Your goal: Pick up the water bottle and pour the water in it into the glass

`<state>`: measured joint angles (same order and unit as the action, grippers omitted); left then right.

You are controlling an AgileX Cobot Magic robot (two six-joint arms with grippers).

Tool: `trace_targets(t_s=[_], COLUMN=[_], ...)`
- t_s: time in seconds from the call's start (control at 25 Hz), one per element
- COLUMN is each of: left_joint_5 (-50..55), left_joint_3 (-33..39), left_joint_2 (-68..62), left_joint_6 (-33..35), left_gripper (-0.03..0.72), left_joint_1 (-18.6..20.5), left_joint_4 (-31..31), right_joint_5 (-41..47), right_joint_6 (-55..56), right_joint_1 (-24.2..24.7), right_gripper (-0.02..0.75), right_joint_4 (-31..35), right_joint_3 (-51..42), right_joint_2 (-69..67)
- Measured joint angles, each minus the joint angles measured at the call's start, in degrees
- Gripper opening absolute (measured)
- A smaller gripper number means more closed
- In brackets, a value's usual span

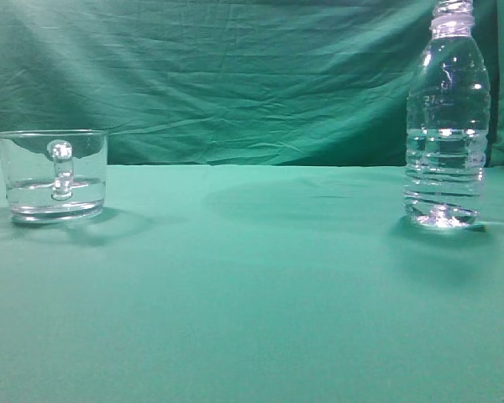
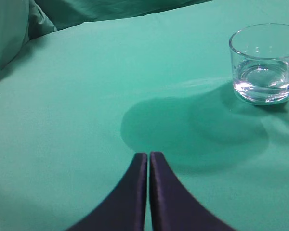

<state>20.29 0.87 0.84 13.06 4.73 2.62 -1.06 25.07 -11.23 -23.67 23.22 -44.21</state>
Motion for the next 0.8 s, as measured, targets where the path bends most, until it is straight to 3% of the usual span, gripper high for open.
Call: trace_targets(t_s=[0.08, 0.32, 0.8], left_joint_5=[0.00, 0.00, 0.00], left_joint_3=[0.00, 0.00, 0.00], left_joint_2=[0.00, 0.00, 0.00], left_joint_6=[0.00, 0.00, 0.00], left_gripper=[0.000, 0.000, 0.000], left_joint_1=[0.00, 0.00, 0.00], left_joint_4=[0.00, 0.00, 0.00], right_joint_5=[2.73, 8.39, 10.33], right_joint_6=[3.75, 10.20, 10.06], right_joint_1=[0.00, 0.00, 0.00], right_gripper=[0.000, 0.000, 0.000], right_joint_4=[0.13, 0.46, 0.67], right_joint_3=[-0.23, -0.30, -6.41], right_joint_2=[3.84, 11.77, 23.89])
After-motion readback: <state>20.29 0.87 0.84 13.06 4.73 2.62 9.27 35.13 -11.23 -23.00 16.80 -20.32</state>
